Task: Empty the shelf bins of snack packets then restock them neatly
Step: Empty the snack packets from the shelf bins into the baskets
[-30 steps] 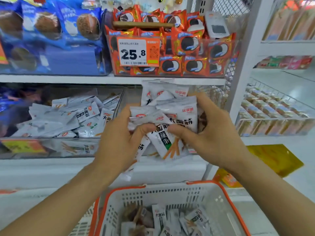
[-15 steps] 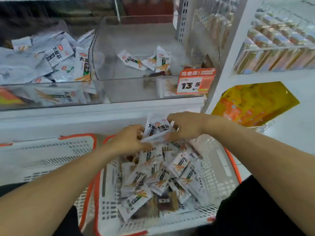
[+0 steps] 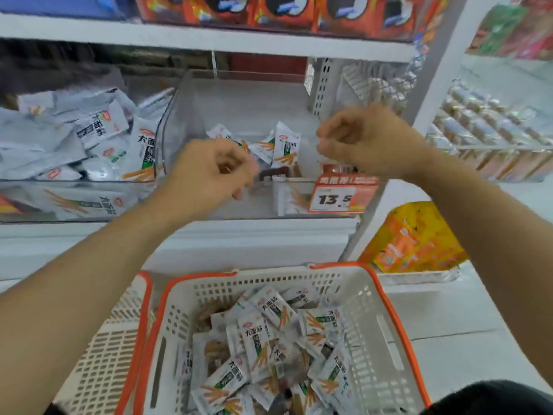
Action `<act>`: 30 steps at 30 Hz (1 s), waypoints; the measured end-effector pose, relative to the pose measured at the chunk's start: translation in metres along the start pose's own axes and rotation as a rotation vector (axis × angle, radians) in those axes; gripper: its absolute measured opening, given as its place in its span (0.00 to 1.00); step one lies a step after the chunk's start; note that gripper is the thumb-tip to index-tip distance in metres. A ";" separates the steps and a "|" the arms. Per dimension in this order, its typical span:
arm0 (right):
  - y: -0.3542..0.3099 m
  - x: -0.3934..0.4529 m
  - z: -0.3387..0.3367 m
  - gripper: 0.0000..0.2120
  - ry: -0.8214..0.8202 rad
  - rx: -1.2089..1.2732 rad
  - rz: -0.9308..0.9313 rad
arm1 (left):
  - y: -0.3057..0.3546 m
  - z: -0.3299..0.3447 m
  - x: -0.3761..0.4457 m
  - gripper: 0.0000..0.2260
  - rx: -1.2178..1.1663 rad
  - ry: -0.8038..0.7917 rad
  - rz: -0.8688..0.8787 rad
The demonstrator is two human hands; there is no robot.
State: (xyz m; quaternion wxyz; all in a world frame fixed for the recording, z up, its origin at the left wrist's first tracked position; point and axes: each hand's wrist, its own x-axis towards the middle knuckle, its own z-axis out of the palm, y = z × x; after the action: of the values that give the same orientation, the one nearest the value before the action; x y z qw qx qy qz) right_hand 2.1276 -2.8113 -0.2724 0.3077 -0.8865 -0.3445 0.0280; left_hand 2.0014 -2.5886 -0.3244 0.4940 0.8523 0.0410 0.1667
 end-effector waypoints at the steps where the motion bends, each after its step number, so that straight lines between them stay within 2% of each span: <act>1: 0.003 0.015 -0.005 0.18 -0.113 -0.156 0.072 | 0.000 -0.002 0.011 0.05 -0.002 0.002 0.034; 3: 0.007 0.039 -0.009 0.35 -0.363 -0.389 0.234 | -0.011 -0.003 0.030 0.04 0.014 -0.024 0.051; 6: 0.004 0.071 -0.006 0.50 -0.604 -0.327 0.437 | -0.036 0.002 0.046 0.03 0.115 -0.103 0.035; 8: 0.002 0.086 0.005 0.51 -0.740 -0.435 0.467 | -0.038 0.006 0.052 0.03 0.223 -0.183 -0.019; 10: 0.008 0.092 0.024 0.45 -0.831 -0.603 0.408 | -0.031 0.009 0.064 0.10 0.396 -0.327 -0.107; 12: 0.021 0.093 0.037 0.35 -0.795 -0.608 0.343 | -0.020 0.012 0.080 0.19 0.526 -0.476 -0.121; 13: 0.027 0.093 0.037 0.33 -0.749 -0.483 0.353 | -0.014 0.016 0.088 0.23 0.548 -0.543 -0.108; 15: 0.030 0.093 0.022 0.35 -0.644 -0.141 0.406 | -0.009 0.025 0.104 0.33 0.599 -0.658 -0.103; 16: 0.028 0.092 0.012 0.36 -0.609 -0.101 0.374 | -0.008 0.031 0.109 0.36 0.644 -0.700 -0.117; 17: 0.027 0.093 0.002 0.38 -0.592 -0.206 0.316 | -0.011 0.037 0.113 0.37 0.688 -0.723 -0.112; 20: 0.021 0.094 -0.017 0.41 -0.701 -0.689 0.201 | -0.026 0.048 0.119 0.34 0.765 -0.761 -0.104; 24: 0.018 0.093 -0.013 0.40 -0.868 -0.925 0.215 | -0.044 0.047 0.125 0.24 0.734 -0.709 -0.136; 28: 0.017 0.099 -0.003 0.35 -0.841 -0.889 0.206 | -0.057 0.050 0.129 0.16 0.518 -0.583 -0.169; 30: 0.022 0.104 -0.004 0.30 -0.723 -0.766 0.189 | -0.063 0.049 0.129 0.20 0.436 -0.581 -0.171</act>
State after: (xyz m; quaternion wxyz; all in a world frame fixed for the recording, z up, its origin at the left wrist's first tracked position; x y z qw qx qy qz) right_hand 2.2212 -2.7604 -0.2644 -0.1801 -0.8962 -0.3327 0.2316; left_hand 2.1443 -2.5667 -0.3688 0.3042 0.9427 0.0044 -0.1367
